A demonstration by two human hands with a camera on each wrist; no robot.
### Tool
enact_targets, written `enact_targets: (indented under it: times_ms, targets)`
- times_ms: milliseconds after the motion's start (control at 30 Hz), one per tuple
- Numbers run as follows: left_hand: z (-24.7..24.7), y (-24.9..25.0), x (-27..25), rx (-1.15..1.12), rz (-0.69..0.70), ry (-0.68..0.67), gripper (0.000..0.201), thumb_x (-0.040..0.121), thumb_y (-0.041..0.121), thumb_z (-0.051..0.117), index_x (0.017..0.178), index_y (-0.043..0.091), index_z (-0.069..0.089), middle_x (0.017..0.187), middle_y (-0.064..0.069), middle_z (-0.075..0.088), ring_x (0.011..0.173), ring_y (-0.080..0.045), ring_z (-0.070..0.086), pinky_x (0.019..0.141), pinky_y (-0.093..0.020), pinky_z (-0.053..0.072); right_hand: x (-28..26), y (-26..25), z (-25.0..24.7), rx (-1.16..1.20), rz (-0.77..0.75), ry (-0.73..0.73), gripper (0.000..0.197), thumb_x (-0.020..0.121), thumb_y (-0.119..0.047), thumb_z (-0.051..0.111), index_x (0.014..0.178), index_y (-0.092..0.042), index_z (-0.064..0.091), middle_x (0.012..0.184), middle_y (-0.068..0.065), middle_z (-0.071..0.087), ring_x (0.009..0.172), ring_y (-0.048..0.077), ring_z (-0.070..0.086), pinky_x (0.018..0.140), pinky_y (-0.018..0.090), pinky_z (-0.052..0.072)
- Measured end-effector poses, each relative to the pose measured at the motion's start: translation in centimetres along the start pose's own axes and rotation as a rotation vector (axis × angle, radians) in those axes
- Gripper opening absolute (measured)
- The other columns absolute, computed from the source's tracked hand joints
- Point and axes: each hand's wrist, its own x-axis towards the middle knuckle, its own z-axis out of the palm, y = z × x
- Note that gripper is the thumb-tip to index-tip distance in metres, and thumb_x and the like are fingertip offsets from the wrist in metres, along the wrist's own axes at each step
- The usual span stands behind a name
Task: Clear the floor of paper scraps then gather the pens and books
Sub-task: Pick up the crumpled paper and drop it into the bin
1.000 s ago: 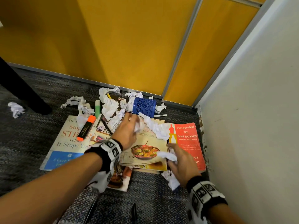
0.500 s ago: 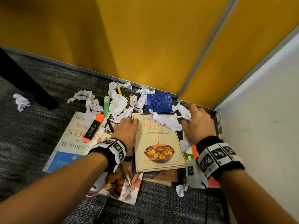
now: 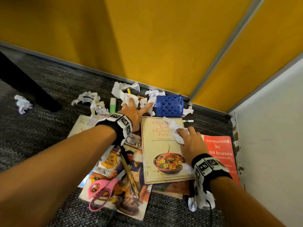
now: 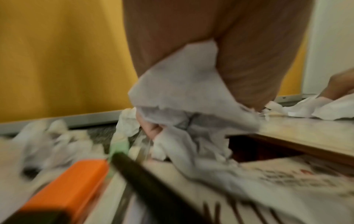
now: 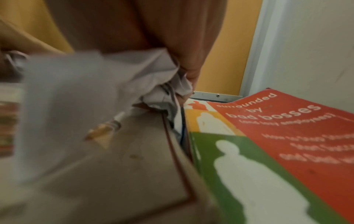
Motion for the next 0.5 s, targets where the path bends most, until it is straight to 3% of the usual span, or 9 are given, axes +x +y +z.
enact_targets:
  times_ms: [67, 200, 267, 400, 500]
  targets:
    - [-0.2, 1.0, 0.6, 0.139, 0.047, -0.039, 0.083, 0.092, 0.024, 0.051, 0.153, 0.042, -0.002, 0.142, -0.023, 0.03, 0.128, -0.044, 0.037, 0.1, -0.044, 0.042, -0.5, 0.3, -0.3, 0.054, 0.019, 0.018, 0.051, 0.09, -0.013, 0.056, 0.137, -0.029, 0.043, 0.133, 0.009, 0.045, 0.116, 0.031, 0.052, 0.093, 0.04, 0.049]
    - [0.3, 1.7, 0.9, 0.123, 0.056, 0.046, 0.049, 0.094, 0.022, 0.048, 0.141, 0.02, 0.038, 0.134, -0.014, 0.037, 0.124, -0.037, 0.042, 0.102, -0.05, 0.044, -2.2, 0.9, -1.2, 0.191, 0.068, 0.158, 0.04, 0.089, -0.021, 0.061, 0.128, -0.023, 0.054, 0.119, 0.009, 0.056, 0.1, 0.031, 0.06, 0.079, 0.036, 0.05]
    - [0.3, 1.7, 0.5, 0.06, 0.05, 0.059, 0.039, 0.097, 0.017, 0.045, 0.136, 0.011, 0.04, 0.133, -0.014, 0.039, 0.123, -0.036, 0.044, 0.103, -0.05, 0.044, -3.7, 1.4, -1.7, 0.284, 0.076, 0.216, 0.038, 0.085, -0.02, 0.065, 0.123, -0.02, 0.059, 0.114, 0.01, 0.06, 0.096, 0.031, 0.061, 0.077, 0.034, 0.048]
    - [-0.6, 1.1, -0.4, -0.091, 0.03, 0.097, 0.055, 0.09, 0.015, 0.055, 0.14, 0.001, 0.035, 0.138, -0.018, 0.037, 0.124, -0.037, 0.045, 0.105, -0.047, 0.044, -8.2, 2.7, -2.1, 0.426, 0.11, 0.235, 0.043, 0.082, -0.014, 0.069, 0.124, -0.017, 0.059, 0.115, 0.008, 0.062, 0.101, 0.026, 0.057, 0.079, 0.024, 0.038]
    - [-1.4, 0.7, -1.9, -0.165, 0.049, 0.195, 0.057, 0.089, 0.021, 0.06, 0.137, 0.0, 0.038, 0.136, -0.018, 0.04, 0.123, -0.036, 0.048, 0.105, -0.042, 0.043, -12.5, 3.3, -1.2, 0.42, 0.066, 0.301, 0.045, 0.077, -0.009, 0.072, 0.12, -0.013, 0.06, 0.107, 0.009, 0.061, 0.089, 0.025, 0.056, 0.074, 0.026, 0.038]
